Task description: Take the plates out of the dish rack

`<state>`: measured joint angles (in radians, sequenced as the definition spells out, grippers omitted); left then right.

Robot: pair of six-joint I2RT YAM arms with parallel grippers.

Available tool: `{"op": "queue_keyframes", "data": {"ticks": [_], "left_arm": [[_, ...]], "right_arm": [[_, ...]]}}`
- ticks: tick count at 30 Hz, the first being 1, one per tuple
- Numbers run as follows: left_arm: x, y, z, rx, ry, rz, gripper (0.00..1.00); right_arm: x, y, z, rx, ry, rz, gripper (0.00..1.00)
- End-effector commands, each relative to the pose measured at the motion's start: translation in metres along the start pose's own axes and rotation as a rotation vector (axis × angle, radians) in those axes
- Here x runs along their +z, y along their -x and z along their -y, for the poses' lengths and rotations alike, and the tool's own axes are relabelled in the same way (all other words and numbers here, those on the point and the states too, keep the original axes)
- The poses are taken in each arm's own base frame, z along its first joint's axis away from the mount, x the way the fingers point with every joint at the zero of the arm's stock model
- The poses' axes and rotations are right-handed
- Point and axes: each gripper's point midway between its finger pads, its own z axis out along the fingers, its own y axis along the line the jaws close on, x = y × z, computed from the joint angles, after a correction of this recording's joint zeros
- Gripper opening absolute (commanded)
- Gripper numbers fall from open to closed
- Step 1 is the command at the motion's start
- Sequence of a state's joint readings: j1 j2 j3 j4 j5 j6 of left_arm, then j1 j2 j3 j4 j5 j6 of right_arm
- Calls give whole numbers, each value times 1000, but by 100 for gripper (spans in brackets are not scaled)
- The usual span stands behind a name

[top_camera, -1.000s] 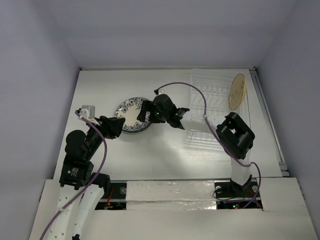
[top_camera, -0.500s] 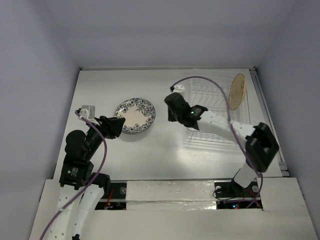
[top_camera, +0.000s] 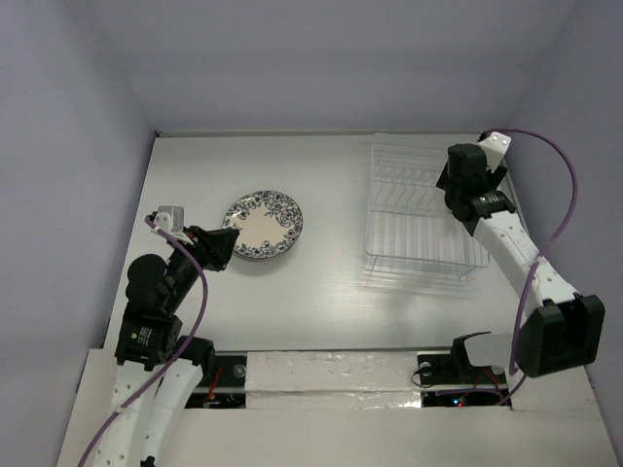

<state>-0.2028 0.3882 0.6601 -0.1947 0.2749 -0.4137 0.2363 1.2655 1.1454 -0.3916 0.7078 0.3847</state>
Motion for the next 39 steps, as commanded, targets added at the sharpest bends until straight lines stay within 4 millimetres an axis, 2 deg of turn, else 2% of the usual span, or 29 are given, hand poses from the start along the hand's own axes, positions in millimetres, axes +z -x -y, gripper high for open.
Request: {"op": "queue_keyframes", "data": {"ticks": [1, 4, 8, 10, 11, 13, 17, 22, 26, 27, 29, 31, 37, 39], "left_arm": [[1, 2, 1, -2, -6, 18, 18], [0, 2, 1, -1, -7, 21, 20], [0, 3, 1, 1, -5, 24, 21], [0, 2, 1, 0, -3, 21, 21], [0, 2, 1, 0, -6, 20, 21], [0, 3, 1, 0, -4, 22, 22], [0, 4, 0, 2, 1, 25, 22], [0, 3, 2, 2, -3, 21, 22], [-2, 4, 2, 3, 0, 28, 22], [-2, 5, 2, 3, 1, 30, 22], [-2, 5, 1, 5, 0, 31, 22], [-1, 3, 1, 2, -1, 24, 23], [-1, 3, 2, 3, -7, 24, 23], [-1, 4, 2, 3, -7, 24, 23]], "right_arm": [[35, -18, 15, -69, -58, -71, 75], [57, -25, 10, -95, -86, -100, 74], [82, -26, 20, -120, -159, -127, 65], [88, -25, 15, -130, -153, -127, 61], [92, -24, 18, -132, -166, -128, 56], [96, -19, 18, -143, -184, -120, 51], [105, -29, 24, -197, -241, -147, 44], [107, -35, 26, -218, -249, -159, 39], [108, -42, 28, -229, -254, -170, 22], [107, -41, 30, -229, -265, -166, 14], [103, -34, 34, -223, -278, -151, 4], [98, -25, 38, -219, -293, -128, 0], [68, 13, 42, -184, -282, -32, 0], [53, 25, 36, -178, -260, 9, 0]]}}
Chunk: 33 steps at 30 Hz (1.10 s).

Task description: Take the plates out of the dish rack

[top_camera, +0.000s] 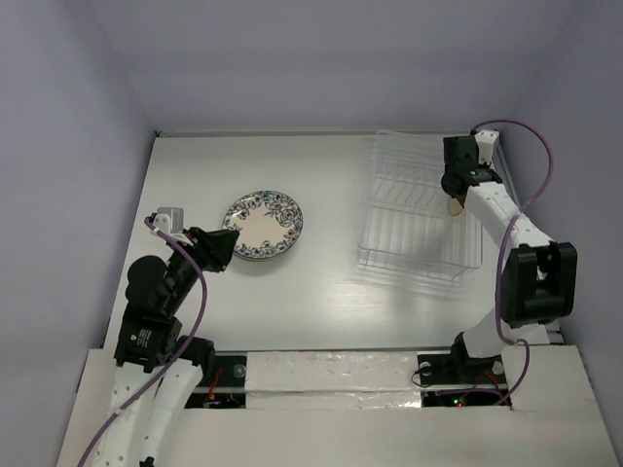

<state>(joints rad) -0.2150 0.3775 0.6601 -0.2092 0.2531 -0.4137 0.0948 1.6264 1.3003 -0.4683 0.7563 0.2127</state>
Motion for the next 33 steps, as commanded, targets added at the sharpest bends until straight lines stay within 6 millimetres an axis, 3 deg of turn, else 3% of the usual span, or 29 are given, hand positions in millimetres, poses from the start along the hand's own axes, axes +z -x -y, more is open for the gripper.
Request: {"op": "queue_keyframes", "data": {"ticks": [1, 6, 8, 12, 13, 15, 17, 20, 22, 24, 25, 26, 29, 31, 33], "left_arm": [[1, 4, 3, 3, -17, 23, 23], [2, 4, 3, 2, -18, 19, 23], [3, 3, 3, 2, -19, 17, 24], [2, 4, 3, 3, -21, 20, 24], [3, 3, 3, 0, -19, 17, 24], [2, 4, 4, 1, -21, 20, 24], [3, 3, 3, 1, -18, 19, 24], [3, 3, 3, 2, -18, 18, 24], [3, 3, 3, 2, -17, 17, 24], [2, 3, 3, 1, -17, 20, 25], [2, 4, 3, -1, -16, 22, 25], [2, 3, 2, -1, -14, 20, 25], [2, 3, 3, -1, -17, 20, 26], [2, 3, 3, -1, -16, 19, 26], [2, 4, 3, -1, -18, 21, 26]], "right_arm": [[-47, 63, 33, 153, -42, 204, 0], [-87, 86, 48, 203, -3, 274, 0], [-112, 96, 49, 231, 57, 312, 0], [-155, 114, 42, 281, 220, 381, 0], [-177, 119, 22, 293, 356, 403, 0], [-201, 120, -4, 300, 486, 418, 0], [-239, 116, -52, 301, 713, 414, 0], [-284, 114, -106, 337, 976, 397, 0], [-312, 96, -155, 306, 1158, 332, 0], [-342, 99, -184, 364, 1313, 296, 0], [-356, 82, -213, 327, 1393, 241, 0], [-369, 86, -224, 367, 1448, 230, 0], [-395, 78, -257, 403, 1579, 150, 0], [-399, 72, -272, 419, 1627, 99, 0], [-400, 50, -299, 418, 1651, 17, 0]]}}
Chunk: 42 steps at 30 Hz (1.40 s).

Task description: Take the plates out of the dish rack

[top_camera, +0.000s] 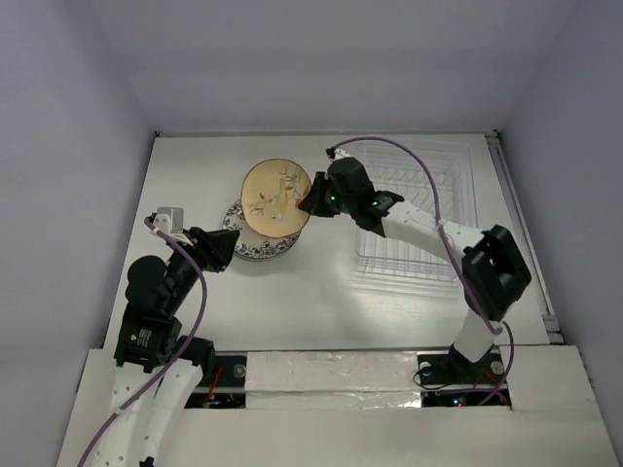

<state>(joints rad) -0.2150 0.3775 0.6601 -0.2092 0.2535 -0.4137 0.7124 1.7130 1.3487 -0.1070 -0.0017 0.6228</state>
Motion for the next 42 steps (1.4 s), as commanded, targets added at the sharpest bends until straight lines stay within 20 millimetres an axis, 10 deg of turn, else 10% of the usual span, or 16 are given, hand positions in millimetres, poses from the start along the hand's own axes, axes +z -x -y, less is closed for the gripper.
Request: {"op": "queue_keyframes", "data": {"ticks": [1, 11, 19, 31, 42], "left_arm": [[1, 3, 3, -1, -16, 22, 26], [1, 3, 2, -1, -14, 22, 27], [1, 4, 2, -2, -13, 24, 27], [2, 4, 0, -4, -5, 27, 28], [3, 4, 0, -3, -7, 24, 35]], "right_arm": [[-21, 85, -105, 138, 388, 222, 0], [39, 5, -104, 291, 452, 27, 5], [48, -34, -89, 277, 381, -27, 33], [38, -58, -62, 136, 194, -30, 97], [-9, -49, -11, -119, -107, 6, 91]]}}
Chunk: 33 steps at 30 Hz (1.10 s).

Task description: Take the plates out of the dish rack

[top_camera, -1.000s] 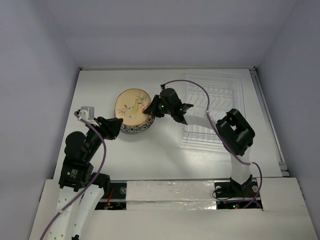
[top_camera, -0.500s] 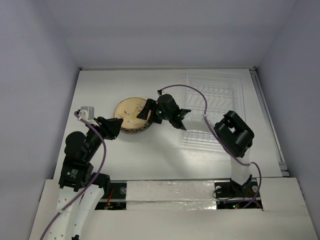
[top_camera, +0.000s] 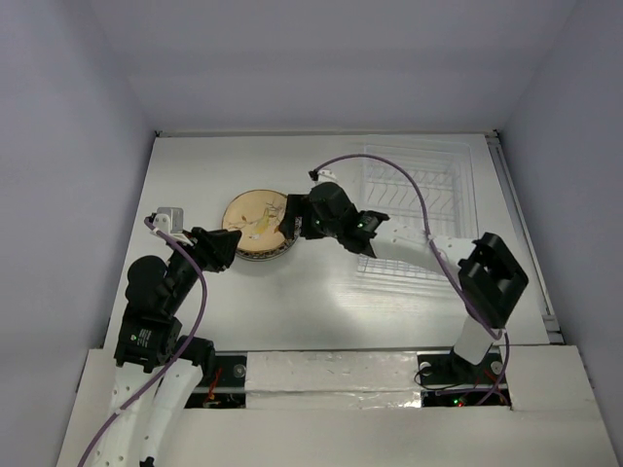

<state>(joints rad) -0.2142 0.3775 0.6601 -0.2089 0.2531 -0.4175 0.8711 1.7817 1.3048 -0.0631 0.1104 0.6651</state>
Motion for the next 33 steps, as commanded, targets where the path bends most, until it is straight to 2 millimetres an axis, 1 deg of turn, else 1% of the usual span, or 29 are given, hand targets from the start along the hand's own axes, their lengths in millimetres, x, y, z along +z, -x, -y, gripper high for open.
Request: {"op": "queue_keyframes", "data": {"ticks": [1, 2, 3, 4, 5, 6, 7, 8, 9, 11, 12, 13, 14, 15, 16, 17, 18, 19, 20, 21, 22, 23, 25, 26, 27, 29, 31, 33], "left_arm": [[3, 3, 0, 2, -7, 22, 36], [3, 3, 0, 0, -7, 20, 41], [4, 3, 0, 0, -8, 18, 43], [4, 2, -1, 1, -5, 16, 45], [4, 3, 0, 1, -9, 16, 50], [4, 3, 1, 1, -12, 15, 54], [3, 3, 2, 5, -18, 16, 57], [3, 4, 3, 7, -21, 16, 61], [3, 4, 4, 9, -23, 17, 64], [3, 4, 5, 10, -28, 14, 71], [3, 4, 5, 11, -29, 15, 72], [3, 4, 5, 12, -29, 12, 73], [2, 7, 7, 16, -39, 20, 76], [2, 9, 9, 24, -48, 22, 77], [1, 11, 11, 29, -54, 29, 78], [0, 16, 14, 35, -63, 41, 80], [-2, 19, 16, 42, -66, 51, 81], [-3, 23, 18, 45, -70, 61, 82], [-5, 29, 22, 46, -77, 78, 83], [-7, 35, 26, 44, -89, 92, 84], [-9, 39, 31, 44, -106, 101, 84], [-13, 48, 40, 49, -134, 121, 85], [-17, 60, 47, 52, -149, 149, 86], [-22, 70, 53, 58, -160, 173, 86], [-25, 76, 57, 64, -169, 194, 86], [-28, 84, 61, 66, -177, 223, 86], [-29, 85, 61, 63, -179, 234, 86], [-28, 81, 59, 68, -181, 235, 84]], "right_arm": [[-33, 24, 22, -82, -119, 92, 85], [-39, 19, 30, -98, -144, 85, 72], [-53, 29, 27, -101, -135, 114, 36], [-60, 32, 28, -106, -139, 124, 19], [-68, 35, 33, -123, -157, 139, 6], [-85, 40, 33, -127, -144, 165, 0], [-95, 44, 33, -129, -137, 188, 0], [-105, 51, 34, -130, -138, 228, 0], [-130, 59, 34, -118, -117, 280, 0], [-157, 73, 37, -114, -113, 360, 0], [-170, 78, 38, -111, -106, 393, 0], [-198, 86, 38, -98, -79, 451, 2], [-212, 92, 40, -109, -79, 487, 6], [-226, 95, 41, -110, -71, 516, 19], [-238, 98, 43, -109, -66, 542, 28], [-263, 103, 49, -98, -63, 597, 36], [-276, 106, 50, -88, -53, 623, 47], [-287, 108, 53, -77, -49, 650, 53], [-310, 110, 59, -50, -40, 703, 58], [-321, 111, 62, -36, -34, 731, 68], [-333, 113, 65, -20, -23, 761, 71], [-354, 113, 71, 10, -3, 818, 73], [-375, 114, 78, 43, 17, 876, 72], [-386, 115, 81, 65, 28, 912, 72], [-400, 112, 87, 86, 56, 954, 72], [-413, 111, 92, 113, 76, 997, 71], [-417, 107, 97, 126, 86, 1016, 71], [-414, 104, 100, 129, 71, 1005, 71]]}}
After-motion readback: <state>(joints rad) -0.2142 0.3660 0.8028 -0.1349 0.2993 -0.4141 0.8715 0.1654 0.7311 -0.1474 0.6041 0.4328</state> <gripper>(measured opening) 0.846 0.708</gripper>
